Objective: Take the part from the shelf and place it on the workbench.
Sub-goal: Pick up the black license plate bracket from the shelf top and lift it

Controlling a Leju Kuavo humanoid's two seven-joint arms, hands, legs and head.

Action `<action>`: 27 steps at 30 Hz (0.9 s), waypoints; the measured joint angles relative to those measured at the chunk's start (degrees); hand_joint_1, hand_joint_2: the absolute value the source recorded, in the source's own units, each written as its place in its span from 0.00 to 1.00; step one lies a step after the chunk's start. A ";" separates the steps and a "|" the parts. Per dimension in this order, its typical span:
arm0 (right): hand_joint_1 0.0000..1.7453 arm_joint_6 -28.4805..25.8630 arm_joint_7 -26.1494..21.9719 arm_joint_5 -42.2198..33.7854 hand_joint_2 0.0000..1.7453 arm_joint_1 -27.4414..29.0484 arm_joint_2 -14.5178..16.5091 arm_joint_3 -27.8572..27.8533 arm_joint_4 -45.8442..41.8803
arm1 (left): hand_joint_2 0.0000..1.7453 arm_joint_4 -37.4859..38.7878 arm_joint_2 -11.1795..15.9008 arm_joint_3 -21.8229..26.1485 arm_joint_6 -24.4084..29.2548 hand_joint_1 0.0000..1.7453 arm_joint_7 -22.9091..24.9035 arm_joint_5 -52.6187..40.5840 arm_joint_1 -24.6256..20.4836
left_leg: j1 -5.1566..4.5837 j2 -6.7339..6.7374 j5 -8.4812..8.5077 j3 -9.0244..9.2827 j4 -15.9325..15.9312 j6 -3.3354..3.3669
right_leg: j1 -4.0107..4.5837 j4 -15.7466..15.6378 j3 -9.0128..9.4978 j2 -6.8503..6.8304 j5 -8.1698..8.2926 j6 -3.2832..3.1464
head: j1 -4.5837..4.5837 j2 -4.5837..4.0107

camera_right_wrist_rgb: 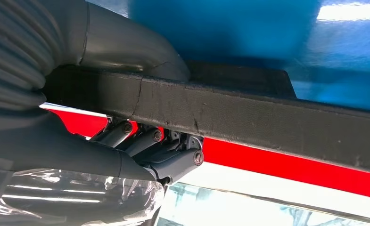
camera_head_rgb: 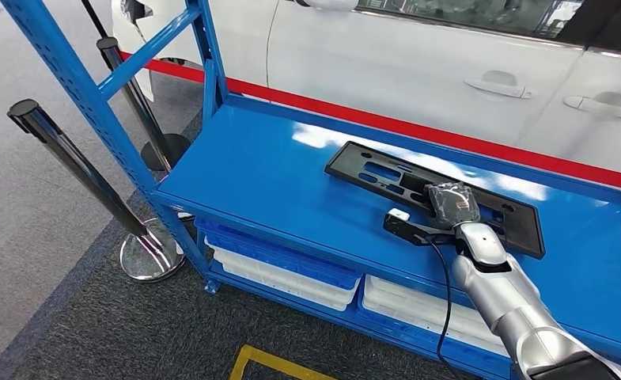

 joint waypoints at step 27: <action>1.00 5.96 -2.72 -3.88 1.00 6.80 -7.89 -4.64 -31.60 | 1.00 0.00 0.68 4.71 -0.41 0.00 -1.14 0.70 0.24 | -0.32 0.04 -0.22 -0.25 0.28 0.49 | -0.34 -0.19 -0.12 0.02 0.13 0.35 | -0.01 0.00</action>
